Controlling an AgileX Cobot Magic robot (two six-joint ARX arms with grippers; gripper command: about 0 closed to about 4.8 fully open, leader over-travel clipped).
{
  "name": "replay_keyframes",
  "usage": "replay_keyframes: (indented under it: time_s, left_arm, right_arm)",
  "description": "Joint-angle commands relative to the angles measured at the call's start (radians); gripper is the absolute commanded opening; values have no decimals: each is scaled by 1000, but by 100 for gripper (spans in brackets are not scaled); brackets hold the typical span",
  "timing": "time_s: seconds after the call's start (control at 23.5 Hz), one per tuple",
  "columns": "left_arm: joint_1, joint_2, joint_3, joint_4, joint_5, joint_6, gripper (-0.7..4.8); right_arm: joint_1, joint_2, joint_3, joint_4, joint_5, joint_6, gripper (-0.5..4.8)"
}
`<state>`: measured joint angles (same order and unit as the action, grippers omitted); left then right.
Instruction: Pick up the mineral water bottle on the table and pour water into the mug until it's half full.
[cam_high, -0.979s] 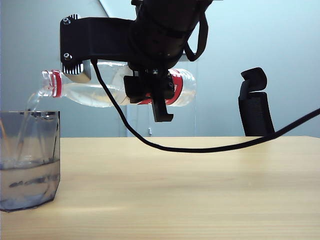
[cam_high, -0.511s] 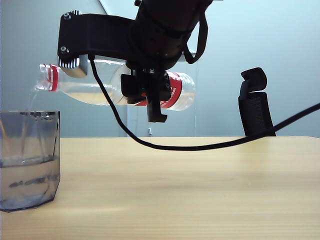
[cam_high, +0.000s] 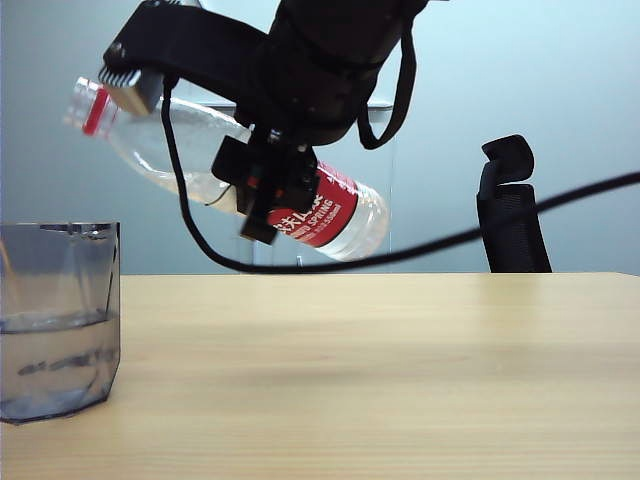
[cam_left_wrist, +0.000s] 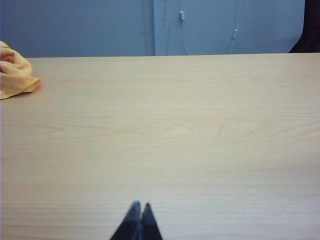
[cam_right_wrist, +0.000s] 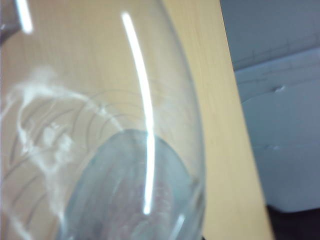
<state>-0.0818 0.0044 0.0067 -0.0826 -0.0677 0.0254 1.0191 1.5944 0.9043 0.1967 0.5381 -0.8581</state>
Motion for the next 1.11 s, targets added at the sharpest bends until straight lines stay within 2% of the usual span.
replay_keyframes:
  time_s: [0.04, 0.21, 0.38, 0.47, 0.55, 0.68, 0.81, 1.11]
  left_arm:
    - [2, 2, 2, 9, 1, -3, -2]
    - [2, 2, 2, 9, 1, -3, -2]
    - [1, 2, 2, 9, 2, -3, -2]
    - [1, 2, 2, 9, 1, -3, -2]
    - [-1, 2, 2, 9, 1, -3, -2]
    - [-6, 2, 2, 9, 3, -3, -2]
    - [-5, 2, 2, 10, 2, -3, -2]
    - [-4, 2, 2, 9, 1, -3, -2]
  right_arm:
    - [0, -10, 9, 54, -16, 163, 166]
    - [-6, -10, 9, 83, -50, 280, 166]
    - [-52, -10, 7, 135, -105, 479, 163]
    - [-79, -10, 1, 158, -154, 544, 140]
    - [-111, -11, -24, 220, -198, 609, 138]
    - [-151, -19, -87, 336, -209, 675, 138]
    - [-201, -64, -232, 518, -229, 761, 138]
    - [-217, -116, -418, 755, -230, 879, 139]
